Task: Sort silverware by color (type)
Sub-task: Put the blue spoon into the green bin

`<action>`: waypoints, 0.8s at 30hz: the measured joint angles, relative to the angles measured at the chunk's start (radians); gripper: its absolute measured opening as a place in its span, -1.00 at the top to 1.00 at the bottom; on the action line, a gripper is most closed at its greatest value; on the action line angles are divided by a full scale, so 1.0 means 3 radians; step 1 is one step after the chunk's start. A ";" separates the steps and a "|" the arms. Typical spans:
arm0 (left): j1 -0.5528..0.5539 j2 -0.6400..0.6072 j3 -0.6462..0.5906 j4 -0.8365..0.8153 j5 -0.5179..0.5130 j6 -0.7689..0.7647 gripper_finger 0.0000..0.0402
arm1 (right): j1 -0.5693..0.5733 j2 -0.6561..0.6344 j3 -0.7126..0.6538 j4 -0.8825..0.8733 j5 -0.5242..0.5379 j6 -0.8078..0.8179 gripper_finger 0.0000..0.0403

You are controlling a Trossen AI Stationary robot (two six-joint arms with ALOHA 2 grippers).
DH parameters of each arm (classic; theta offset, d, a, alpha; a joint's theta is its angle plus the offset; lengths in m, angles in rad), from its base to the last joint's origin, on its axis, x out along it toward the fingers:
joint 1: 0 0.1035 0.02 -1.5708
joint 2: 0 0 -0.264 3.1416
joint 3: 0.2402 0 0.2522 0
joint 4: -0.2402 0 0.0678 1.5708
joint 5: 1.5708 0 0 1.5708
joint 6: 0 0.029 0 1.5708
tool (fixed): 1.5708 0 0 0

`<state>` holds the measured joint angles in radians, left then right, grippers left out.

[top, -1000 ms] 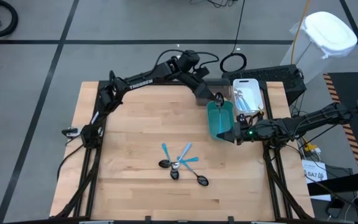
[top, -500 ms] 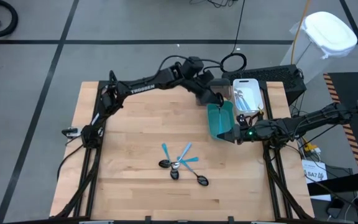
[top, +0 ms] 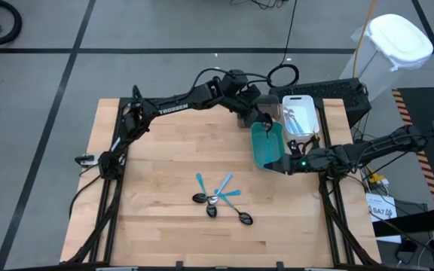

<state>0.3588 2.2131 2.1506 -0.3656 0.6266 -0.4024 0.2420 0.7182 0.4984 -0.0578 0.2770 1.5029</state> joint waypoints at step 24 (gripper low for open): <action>-0.0162 -0.0384 0.0003 -0.0644 -0.1271 -0.0379 0.99 | 0.0006 -0.0113 0.0000 -0.0230 -0.0042 -0.0178 0.02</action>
<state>0.3103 2.0979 2.1513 -0.5586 0.2453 -0.5160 0.2440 0.6842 0.4984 -0.1268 0.2644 1.4494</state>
